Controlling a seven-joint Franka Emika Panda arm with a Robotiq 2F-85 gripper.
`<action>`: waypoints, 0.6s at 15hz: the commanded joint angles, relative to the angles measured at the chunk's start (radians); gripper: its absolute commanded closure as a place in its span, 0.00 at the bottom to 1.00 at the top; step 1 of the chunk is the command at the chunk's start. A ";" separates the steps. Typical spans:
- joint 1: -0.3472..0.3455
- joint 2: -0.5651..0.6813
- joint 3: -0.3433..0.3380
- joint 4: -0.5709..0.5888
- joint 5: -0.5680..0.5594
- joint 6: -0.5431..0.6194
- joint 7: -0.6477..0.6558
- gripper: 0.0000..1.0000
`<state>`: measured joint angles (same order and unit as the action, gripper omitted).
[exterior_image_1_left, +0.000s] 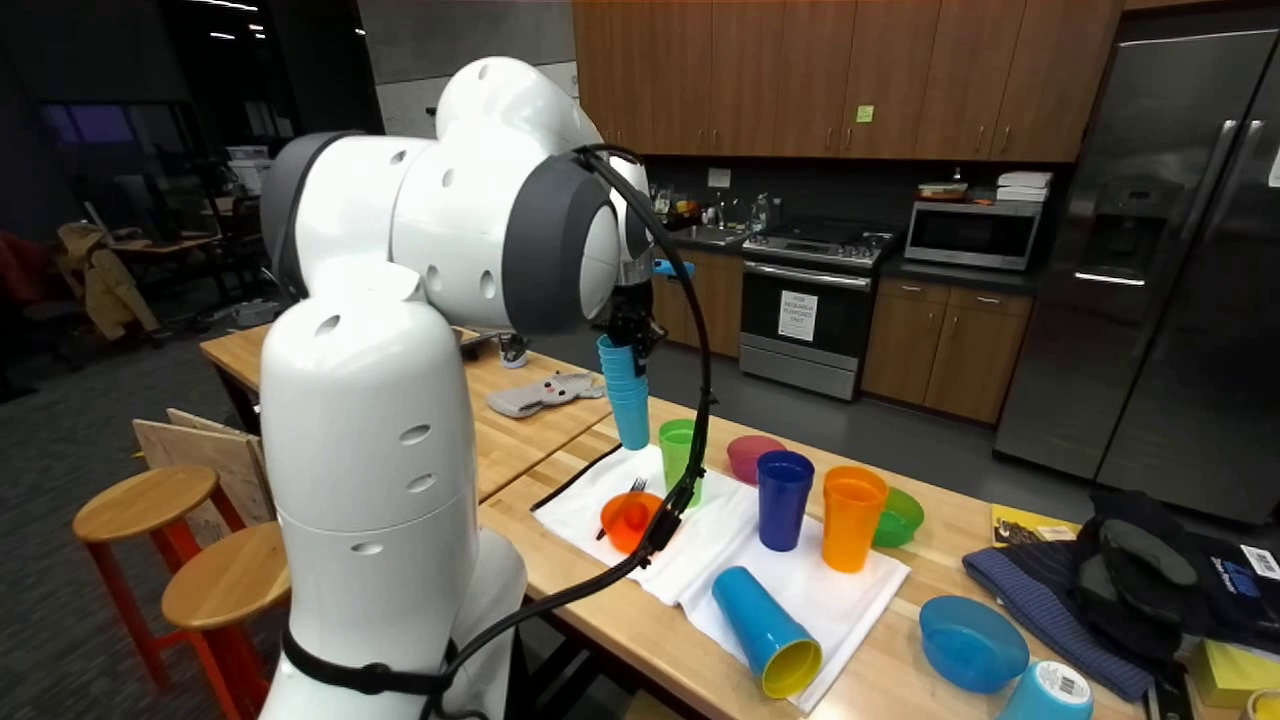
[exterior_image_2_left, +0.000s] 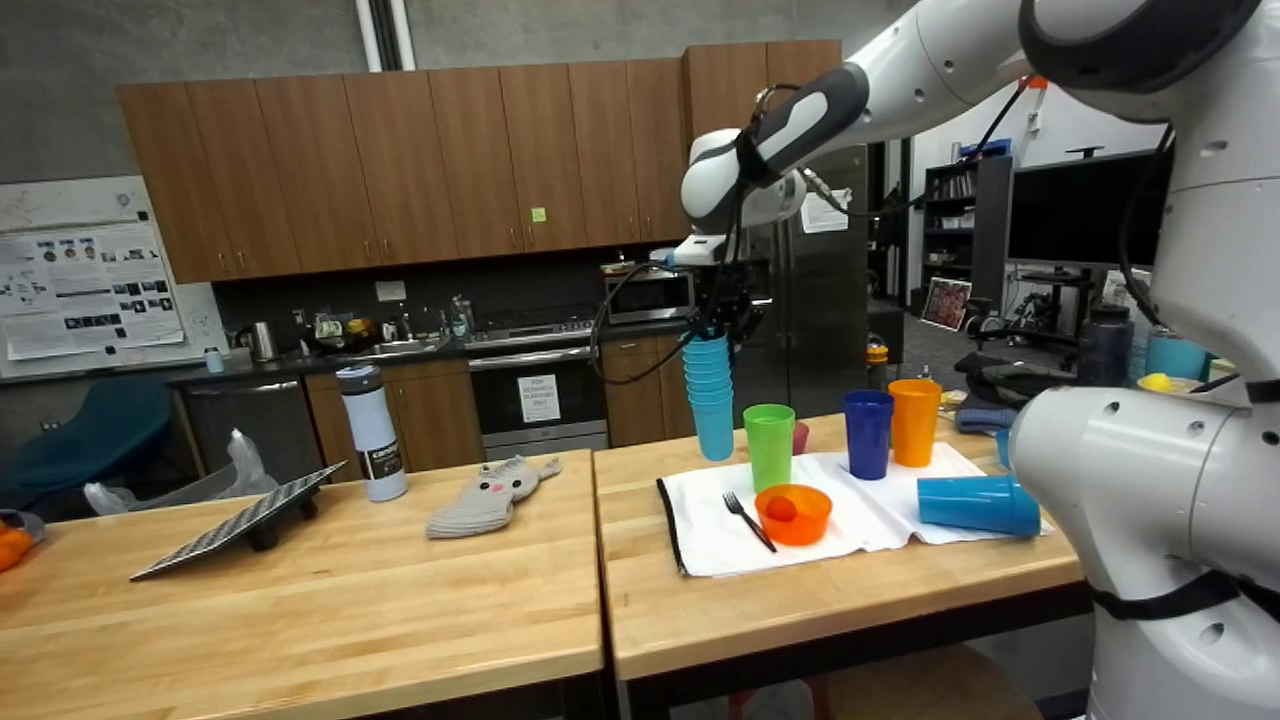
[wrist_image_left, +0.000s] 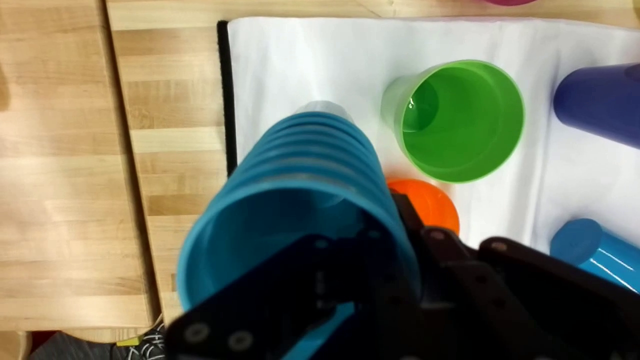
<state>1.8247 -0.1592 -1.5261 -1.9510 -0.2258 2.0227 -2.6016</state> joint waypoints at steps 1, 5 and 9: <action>0.093 -0.035 -0.095 -0.003 -0.034 0.051 0.000 0.98; 0.231 -0.068 -0.226 -0.008 -0.068 0.077 0.022 0.98; 0.392 -0.152 -0.346 0.025 -0.162 0.054 0.080 0.98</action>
<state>2.0997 -0.2225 -1.7910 -1.9693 -0.3173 2.0863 -2.5764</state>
